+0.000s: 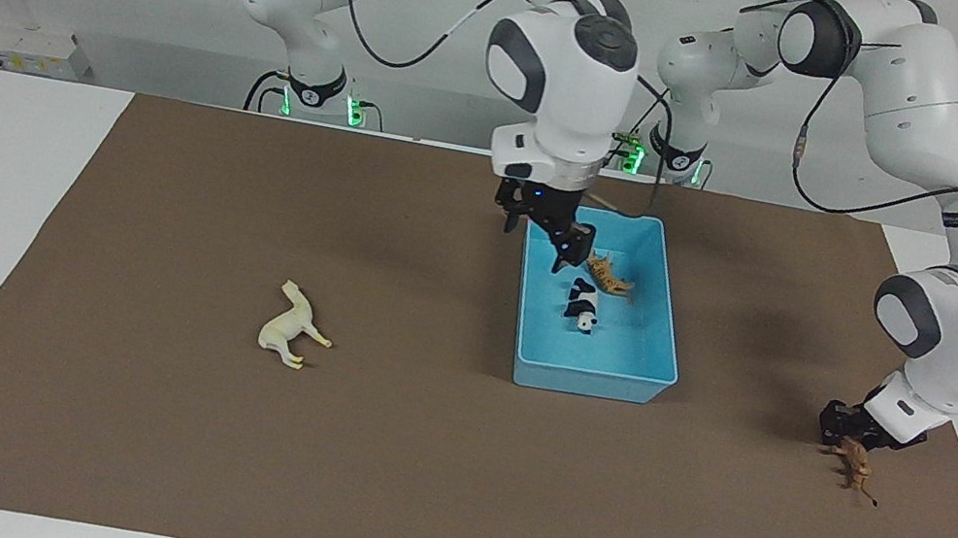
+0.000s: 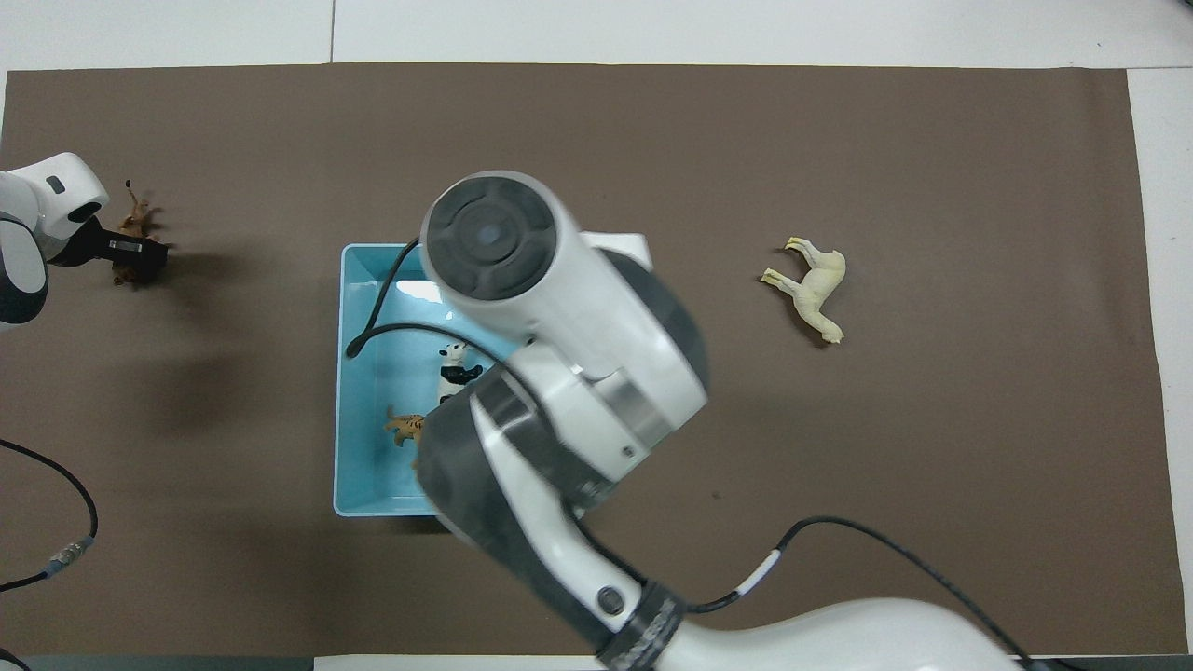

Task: Put all toys into storage box
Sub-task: 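Carry the tan dog with the right gripper and drop it into the box, then lift the brown horse with the left gripper and drop it into the box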

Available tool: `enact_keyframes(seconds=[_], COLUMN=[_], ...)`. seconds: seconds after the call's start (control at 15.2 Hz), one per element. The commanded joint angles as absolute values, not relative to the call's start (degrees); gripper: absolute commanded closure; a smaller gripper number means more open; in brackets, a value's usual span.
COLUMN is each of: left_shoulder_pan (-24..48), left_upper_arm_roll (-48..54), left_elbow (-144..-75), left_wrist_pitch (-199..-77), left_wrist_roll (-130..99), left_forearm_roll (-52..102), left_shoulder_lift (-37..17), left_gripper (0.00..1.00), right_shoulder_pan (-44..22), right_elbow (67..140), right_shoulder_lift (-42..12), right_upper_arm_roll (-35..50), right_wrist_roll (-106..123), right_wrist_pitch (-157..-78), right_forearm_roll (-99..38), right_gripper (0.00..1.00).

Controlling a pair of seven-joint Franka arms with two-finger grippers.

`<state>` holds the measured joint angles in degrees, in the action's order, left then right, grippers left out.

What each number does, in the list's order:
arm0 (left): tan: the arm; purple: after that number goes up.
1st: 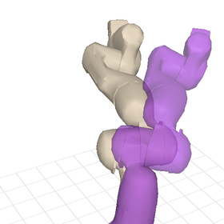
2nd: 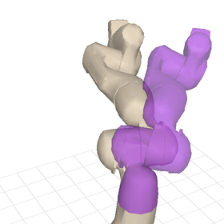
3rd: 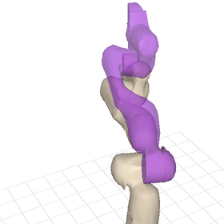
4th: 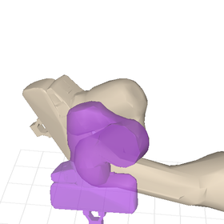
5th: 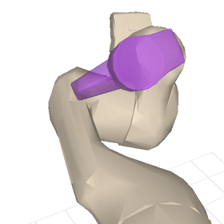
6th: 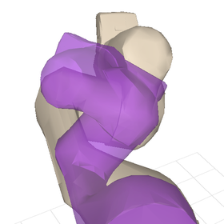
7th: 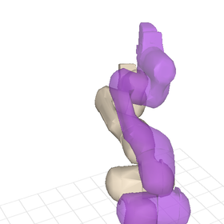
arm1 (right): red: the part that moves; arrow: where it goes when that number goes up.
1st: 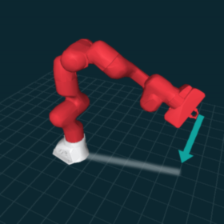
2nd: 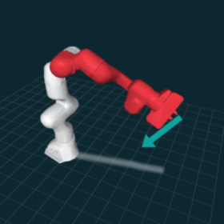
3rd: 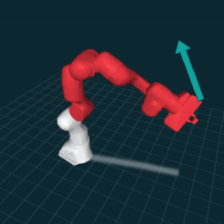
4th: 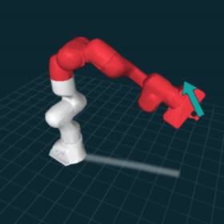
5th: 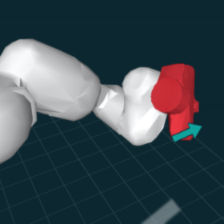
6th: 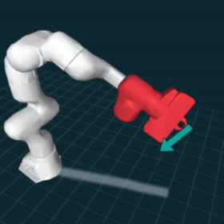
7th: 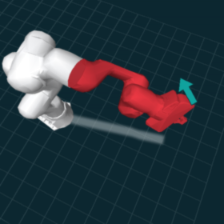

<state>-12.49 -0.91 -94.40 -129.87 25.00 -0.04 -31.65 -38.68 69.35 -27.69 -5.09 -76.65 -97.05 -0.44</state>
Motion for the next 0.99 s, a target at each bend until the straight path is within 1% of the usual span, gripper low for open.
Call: enact_keyframes(seconds=[0.0,0.13,0.26,0.4,0.46,0.53,0.73,0.79,0.92], left_shoulder_pan=[-11.69,-10.38,-7.67,-3.89,-1.43,1.46,10.34,13.33,18.87], left_upper_arm_roll=[-1.23,-1.32,-1.32,-1.23,-1.23,-1.23,-1.14,-1.14,-1.14], left_elbow=[-94.31,-91.51,-88.43,-88.50,-88.59,-88.59,-90.08,-91.39,-97.26], left_wrist_pitch=[-130.70,-126.59,-118.08,-111.31,-107.09,-103.22,-96.17,-95.11,-95.79], left_wrist_roll=[24.35,22.16,17.34,10.85,6.98,3.03,-9.28,-12.10,-16.41], left_forearm_roll=[0.17,0.26,0.00,-0.09,-0.17,-0.18,-0.18,-0.18,-0.18], left_shoulder_lift=[-31.11,-30.15,-27.26,-21.48,-18.31,-15.50,-10.04,-8.45,-5.38], left_gripper=[1.00,1.00,1.00,1.00,1.00,1.00,0.99,0.97,0.96], right_shoulder_pan=[-29.04,-24.02,-20.32,-17.68,-16.80,-16.53,-16.00,-15.13,-14.24], right_elbow=[74.42,80.91,88.91,96.64,99.03,100.62,105.54,106.17,106.26], right_shoulder_lift=[-26.11,-24.01,-21.46,-19.96,-19.95,-20.30,-20.57,-20.57,-21.53], right_upper_arm_roll=[-4.22,-4.22,-4.22,-4.22,-4.22,-4.22,-4.31,-4.31,-4.31], right_wrist_roll=[-67.63,-60.67,-57.15,-53.89,-53.18,-52.56,-49.67,-48.61,-47.90], right_wrist_pitch=[-98.08,-101.84,-108.16,-115.19,-118.18,-120.21,-125.58,-126.38,-128.22], right_forearm_roll=[-1.05,-0.97,-0.97,-0.97,-0.88,-0.88,0.43,1.05,1.41], right_gripper=[0.00,0.00,0.00,0.00,0.00,0.00,0.00,0.00,0.00])
